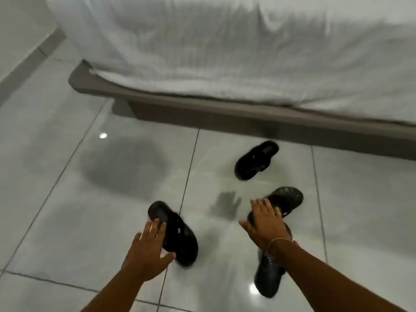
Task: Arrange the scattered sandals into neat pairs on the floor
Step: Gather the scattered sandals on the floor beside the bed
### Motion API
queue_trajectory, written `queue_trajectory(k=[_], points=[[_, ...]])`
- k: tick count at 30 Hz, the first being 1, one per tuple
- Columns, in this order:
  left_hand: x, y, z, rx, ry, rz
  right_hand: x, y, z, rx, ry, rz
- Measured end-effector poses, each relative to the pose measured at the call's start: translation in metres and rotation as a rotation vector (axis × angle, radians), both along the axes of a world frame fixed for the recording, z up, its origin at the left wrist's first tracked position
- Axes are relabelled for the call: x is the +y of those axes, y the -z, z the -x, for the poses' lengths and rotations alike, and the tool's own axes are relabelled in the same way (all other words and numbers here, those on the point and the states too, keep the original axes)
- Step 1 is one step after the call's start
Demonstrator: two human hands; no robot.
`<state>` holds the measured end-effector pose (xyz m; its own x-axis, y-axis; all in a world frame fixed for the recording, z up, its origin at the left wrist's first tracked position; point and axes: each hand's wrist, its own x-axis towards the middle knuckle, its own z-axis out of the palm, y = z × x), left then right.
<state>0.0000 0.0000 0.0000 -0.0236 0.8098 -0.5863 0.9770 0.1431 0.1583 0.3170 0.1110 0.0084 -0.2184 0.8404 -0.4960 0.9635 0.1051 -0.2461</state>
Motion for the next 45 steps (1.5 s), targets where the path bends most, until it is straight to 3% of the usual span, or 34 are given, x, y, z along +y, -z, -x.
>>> queue_trajectory(k=[7, 12, 16, 20, 25, 30, 34, 37, 39, 41, 43, 45], points=[[0.052, 0.165, 0.001, 0.028, 0.045, 0.049, 0.096, 0.157, 0.006, -0.035, -0.047, -0.145], [0.048, 0.238, 0.007, -0.066, 0.053, -0.179, 0.183, 0.203, 0.011, 0.093, 0.133, -0.309], [0.055, 0.240, 0.014, -0.098, 0.150, -0.185, 0.219, 0.225, 0.010, 0.018, 0.263, -0.282], [0.066, 0.230, 0.006, -0.133, 0.231, -0.175, 0.221, 0.242, 0.031, -0.114, 0.206, -0.148], [0.068, 0.216, -0.028, -0.108, 0.423, -0.156, 0.203, 0.233, 0.093, -0.013, -0.007, -0.079], [0.053, 0.227, -0.104, -0.168, 0.612, -0.082, 0.176, 0.220, 0.159, 0.106, -0.020, -0.004], [0.072, 0.221, -0.122, -0.171, 0.618, -0.089, 0.125, 0.216, 0.194, 0.123, -0.216, 0.053], [0.087, 0.205, -0.108, -0.069, 0.669, -0.187, 0.103, 0.193, 0.191, 0.300, -0.156, -0.166], [0.104, 0.194, -0.081, -0.070, 0.612, -0.396, 0.096, 0.176, 0.165, 0.451, 0.004, -0.414], [0.130, 0.186, -0.048, -0.077, 0.497, -0.554, 0.082, 0.173, 0.120, 0.546, 0.052, -0.494], [0.154, 0.183, -0.016, -0.004, 0.299, -0.569, 0.056, 0.183, 0.074, 0.469, -0.108, -0.347], [0.167, 0.193, 0.008, 0.037, 0.095, -0.396, 0.022, 0.207, 0.043, 0.300, -0.303, -0.133]])
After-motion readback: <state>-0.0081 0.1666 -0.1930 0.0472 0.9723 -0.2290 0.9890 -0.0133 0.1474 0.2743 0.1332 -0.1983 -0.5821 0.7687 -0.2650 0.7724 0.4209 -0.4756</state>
